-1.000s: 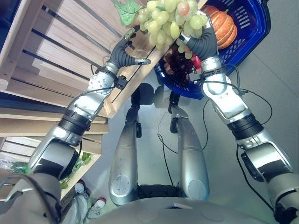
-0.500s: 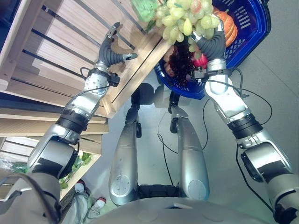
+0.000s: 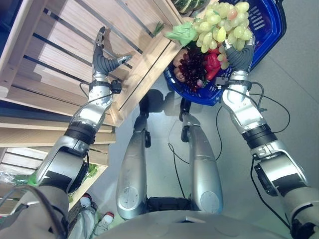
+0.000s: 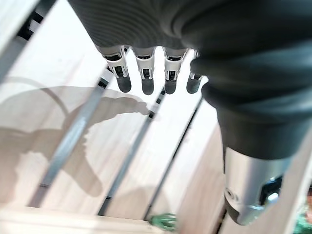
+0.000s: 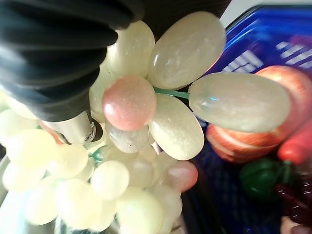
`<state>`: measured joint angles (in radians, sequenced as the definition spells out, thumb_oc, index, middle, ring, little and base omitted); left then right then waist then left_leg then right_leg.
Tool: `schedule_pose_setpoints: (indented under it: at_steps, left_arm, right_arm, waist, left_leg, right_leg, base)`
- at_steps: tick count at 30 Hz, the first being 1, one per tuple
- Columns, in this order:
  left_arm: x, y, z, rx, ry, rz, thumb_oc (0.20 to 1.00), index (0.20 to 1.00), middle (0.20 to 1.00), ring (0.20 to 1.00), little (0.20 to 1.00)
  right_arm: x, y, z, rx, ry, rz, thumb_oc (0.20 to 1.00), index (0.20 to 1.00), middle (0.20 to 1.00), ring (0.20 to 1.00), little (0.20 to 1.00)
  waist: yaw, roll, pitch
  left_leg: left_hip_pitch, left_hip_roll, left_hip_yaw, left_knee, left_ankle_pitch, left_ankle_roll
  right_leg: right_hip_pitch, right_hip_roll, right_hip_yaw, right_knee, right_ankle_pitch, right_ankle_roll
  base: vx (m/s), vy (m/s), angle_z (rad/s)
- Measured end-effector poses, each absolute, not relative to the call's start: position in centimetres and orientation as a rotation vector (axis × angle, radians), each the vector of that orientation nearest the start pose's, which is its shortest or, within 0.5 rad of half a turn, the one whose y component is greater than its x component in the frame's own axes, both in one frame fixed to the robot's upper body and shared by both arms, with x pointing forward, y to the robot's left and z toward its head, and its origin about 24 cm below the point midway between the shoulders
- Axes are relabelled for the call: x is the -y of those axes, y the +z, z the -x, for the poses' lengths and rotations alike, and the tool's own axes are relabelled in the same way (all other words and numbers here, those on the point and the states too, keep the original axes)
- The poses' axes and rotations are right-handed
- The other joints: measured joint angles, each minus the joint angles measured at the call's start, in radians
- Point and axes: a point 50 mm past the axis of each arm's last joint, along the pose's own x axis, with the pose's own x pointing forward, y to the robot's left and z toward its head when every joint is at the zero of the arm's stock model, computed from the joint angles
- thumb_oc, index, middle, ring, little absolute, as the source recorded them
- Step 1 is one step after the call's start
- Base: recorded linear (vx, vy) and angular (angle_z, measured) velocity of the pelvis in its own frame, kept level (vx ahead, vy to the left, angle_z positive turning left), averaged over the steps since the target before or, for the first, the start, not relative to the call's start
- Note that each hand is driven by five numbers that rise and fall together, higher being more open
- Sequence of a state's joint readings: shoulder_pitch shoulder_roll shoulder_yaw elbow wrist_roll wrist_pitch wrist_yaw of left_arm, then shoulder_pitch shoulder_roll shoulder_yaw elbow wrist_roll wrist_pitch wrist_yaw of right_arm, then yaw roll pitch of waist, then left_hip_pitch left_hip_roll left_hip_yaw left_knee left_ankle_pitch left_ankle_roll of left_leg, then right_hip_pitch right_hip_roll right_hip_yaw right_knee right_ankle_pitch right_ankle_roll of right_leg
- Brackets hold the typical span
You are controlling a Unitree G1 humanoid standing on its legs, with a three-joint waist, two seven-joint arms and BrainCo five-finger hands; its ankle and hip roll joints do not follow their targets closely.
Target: Pick up fruits and vegetables into the basket
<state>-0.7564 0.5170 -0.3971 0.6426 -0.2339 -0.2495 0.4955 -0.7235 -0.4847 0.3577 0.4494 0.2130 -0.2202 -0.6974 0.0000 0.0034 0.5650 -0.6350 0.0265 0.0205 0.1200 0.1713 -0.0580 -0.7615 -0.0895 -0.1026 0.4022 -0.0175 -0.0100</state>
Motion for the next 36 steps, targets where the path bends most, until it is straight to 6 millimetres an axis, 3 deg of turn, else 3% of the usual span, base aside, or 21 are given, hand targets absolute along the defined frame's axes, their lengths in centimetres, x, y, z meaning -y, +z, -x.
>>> schedule_pose_setpoints:
  at_steps: [10,16,26,27,28,29,30,36]
  left_arm:
    - [-20.5,15.9,-38.1,0.351,0.296,-0.398,1.0,1.0,1.0,1.0,1.0]
    - [-19.5,17.2,-38.6,0.386,0.25,-0.387,1.0,1.0,1.0,1.0,1.0]
    - [-18.8,18.3,-39.1,0.402,0.21,-0.412,1.0,1.0,1.0,1.0,1.0]
    - [-18.8,18.3,-39.2,0.401,0.208,-0.413,1.0,1.0,1.0,1.0,1.0]
    - [-18.8,18.2,-39.2,0.401,0.205,-0.414,1.0,1.0,1.0,1.0,1.0]
    - [-18.8,18.2,-39.2,0.4,0.204,-0.414,1.0,1.0,1.0,1.0,1.0]
    - [-18.8,18.2,-39.2,0.4,0.203,-0.414,1.0,1.0,1.0,1.0,1.0]
    - [-18.7,18.4,-39.2,0.404,0.197,-0.413,1.0,1.0,1.0,1.0,1.0]
  right_arm:
    - [20.9,15.4,-38.1,0.29,-0.506,0.313,0.2,0.2,0.2,0.2,0.2]
    - [22.6,15.0,-39.3,0.154,-0.515,0.359,0.2,0.2,0.2,0.2,0.2]
    - [23.1,14.6,-40.6,-0.078,-0.425,0.525,0.2,0.2,0.2,0.2,0.2]
    - [23.1,14.6,-40.7,-0.098,-0.414,0.529,0.275,0.275,0.275,0.275,0.275]
    - [23.0,14.5,-40.8,-0.115,-0.407,0.531,0.551,0.551,0.551,0.551,0.551]
    - [22.9,14.5,-40.8,-0.131,-0.399,0.539,0.915,0.915,0.915,0.915,0.915]
    - [22.8,14.4,-40.8,-0.147,-0.393,0.551,1.0,1.0,1.0,1.0,1.0]
    - [22.6,15.1,-41.1,-0.166,-0.397,0.554,1.0,1.0,1.0,1.0,1.0]
  waist:
    - [0.0,0.0,0.0]
    - [0.025,0.011,0.0]
    - [0.054,0.014,-0.001]
    - [0.055,0.014,-0.001]
    - [0.056,0.014,-0.001]
    - [0.057,0.014,-0.001]
    - [0.057,0.014,-0.001]
    - [0.056,0.019,-0.002]
  left_leg:
    - [0.001,0.001,0.003,0.0,0.0,0.0]
    - [0.0,0.002,0.0,0.0,0.001,-0.001]
    - [-0.008,0.001,-0.023,0.0,0.009,-0.006]
    - [-0.008,0.001,-0.024,0.0,0.009,-0.006]
    - [-0.008,0.0,-0.025,0.0,0.01,-0.006]
    - [-0.008,0.0,-0.026,0.0,0.01,-0.006]
    - [-0.008,-0.001,-0.027,0.0,0.01,-0.006]
    - [-0.033,-0.001,-0.031,0.0,0.019,-0.008]
  right_leg:
    - [-0.002,0.001,0.003,0.0,0.0,0.0]
    - [-0.002,0.001,0.001,0.0,0.0,0.0]
    - [-0.002,-0.002,-0.018,0.005,-0.001,0.0]
    - [-0.002,-0.002,-0.018,0.006,-0.002,0.002]
    - [-0.003,-0.003,-0.019,0.008,-0.003,0.003]
    - [-0.003,-0.003,-0.019,0.009,-0.003,0.003]
    - [-0.004,-0.004,-0.019,0.01,-0.003,0.003]
    - [-0.031,-0.004,-0.021,0.021,-0.005,0.001]
  base:
    - [0.0,0.0,0.0]
    - [0.0,-0.011,0.0]
    - [0.0,-0.017,0.04]
    - [0.0,0.0,0.0]
    - [0.0,0.0,0.0]
    - [0.0,0.0,0.0]
    - [0.0,0.0,0.0]
    - [0.0,0.0,0.0]
